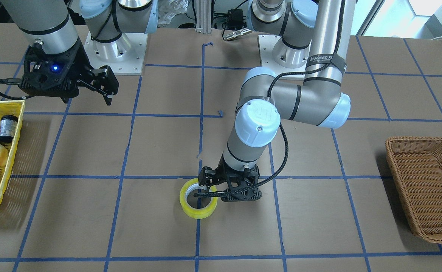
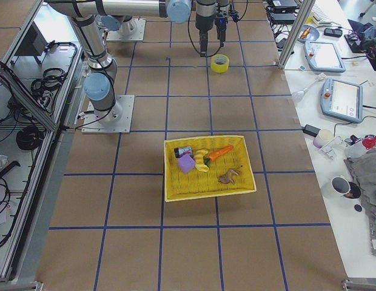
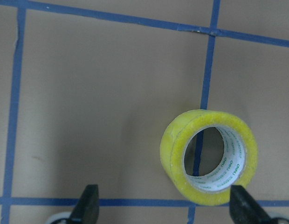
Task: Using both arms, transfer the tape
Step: 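Move the left gripper over the tape roll, lower and grasp it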
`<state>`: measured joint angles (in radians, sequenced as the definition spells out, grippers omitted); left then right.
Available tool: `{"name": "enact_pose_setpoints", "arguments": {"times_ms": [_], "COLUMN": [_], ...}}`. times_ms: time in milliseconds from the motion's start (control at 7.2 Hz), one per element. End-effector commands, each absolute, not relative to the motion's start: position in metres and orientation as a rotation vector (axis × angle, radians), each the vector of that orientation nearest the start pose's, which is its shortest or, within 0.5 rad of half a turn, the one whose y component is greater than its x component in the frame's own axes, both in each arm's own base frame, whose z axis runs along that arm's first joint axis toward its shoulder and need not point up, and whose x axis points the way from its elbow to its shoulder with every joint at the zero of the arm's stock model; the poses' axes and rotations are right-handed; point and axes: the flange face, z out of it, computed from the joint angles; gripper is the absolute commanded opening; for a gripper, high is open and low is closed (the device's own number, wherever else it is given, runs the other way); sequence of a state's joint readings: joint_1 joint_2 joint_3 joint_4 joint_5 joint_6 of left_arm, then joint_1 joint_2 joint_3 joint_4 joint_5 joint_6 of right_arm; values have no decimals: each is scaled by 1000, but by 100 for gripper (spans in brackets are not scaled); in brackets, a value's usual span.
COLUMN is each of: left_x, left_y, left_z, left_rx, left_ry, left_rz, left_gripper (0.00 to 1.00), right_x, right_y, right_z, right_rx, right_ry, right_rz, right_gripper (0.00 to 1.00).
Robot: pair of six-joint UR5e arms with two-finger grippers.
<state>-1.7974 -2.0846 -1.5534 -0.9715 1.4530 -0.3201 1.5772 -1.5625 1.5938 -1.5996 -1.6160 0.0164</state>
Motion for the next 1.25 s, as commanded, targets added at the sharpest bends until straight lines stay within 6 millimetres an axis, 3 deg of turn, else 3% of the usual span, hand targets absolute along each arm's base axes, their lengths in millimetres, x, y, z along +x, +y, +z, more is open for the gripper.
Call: {"name": "enact_pose_setpoints", "arguments": {"times_ms": [0, 278, 417, 556, 833, 972, 1111], "left_x": [-303, -310, -309, -309, -309, -309, -307], "left_y": [-613, -614, -612, -612, -611, -612, -615], "left_z": [213, 201, 189, 188, 186, 194, 209], "left_rx": [-113, -98, -97, -75, -77, -71, -13], "left_ry": [3242, 3263, 3258, 3260, 3262, 3261, 3259], "left_rz": [-55, -139, -114, -117, -106, -134, -172], "left_gripper": [98, 98, 86, 52, 19, 4, 2], "right_x": [132, 132, 132, 132, 133, 134, 134], "right_y": [-494, -495, -494, -495, -501, -500, -500], "right_z": [476, 475, 476, 476, 480, 479, 479], "right_rx": [15, 15, 15, 15, 9, 14, 14], "right_ry": [3186, 3186, 3186, 3186, 3182, 3180, 3180], "right_rz": [-6, 2, -1, -8, -78, -76, -74], "right_gripper": [100, 100, 100, 100, 100, 100, 100]}}
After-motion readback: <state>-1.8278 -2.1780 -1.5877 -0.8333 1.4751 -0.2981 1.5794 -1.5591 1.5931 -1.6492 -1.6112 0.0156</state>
